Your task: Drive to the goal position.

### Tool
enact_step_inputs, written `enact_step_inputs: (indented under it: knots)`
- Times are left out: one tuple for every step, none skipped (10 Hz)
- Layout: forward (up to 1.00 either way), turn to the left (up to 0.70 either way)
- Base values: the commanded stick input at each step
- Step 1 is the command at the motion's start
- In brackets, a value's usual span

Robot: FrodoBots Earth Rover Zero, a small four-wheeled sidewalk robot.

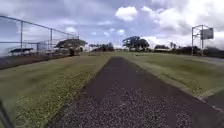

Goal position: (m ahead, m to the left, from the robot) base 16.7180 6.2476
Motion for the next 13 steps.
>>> enact_step_inputs:
  knots:
    - [0.70,0.00]
    - [0.70,0.00]
    - [0.70,0.00]
    - [0.70,0.00]
    - [0.70,0.00]
    - [0.70,0.00]
    - [0.70,0.00]
    - [0.70,0.00]
    - [0.70,0.00]
    - [0.70,-0.33]
    - [0.70,-0.35]
    - [0.70,-0.35]
    - [0.70,-0.35]
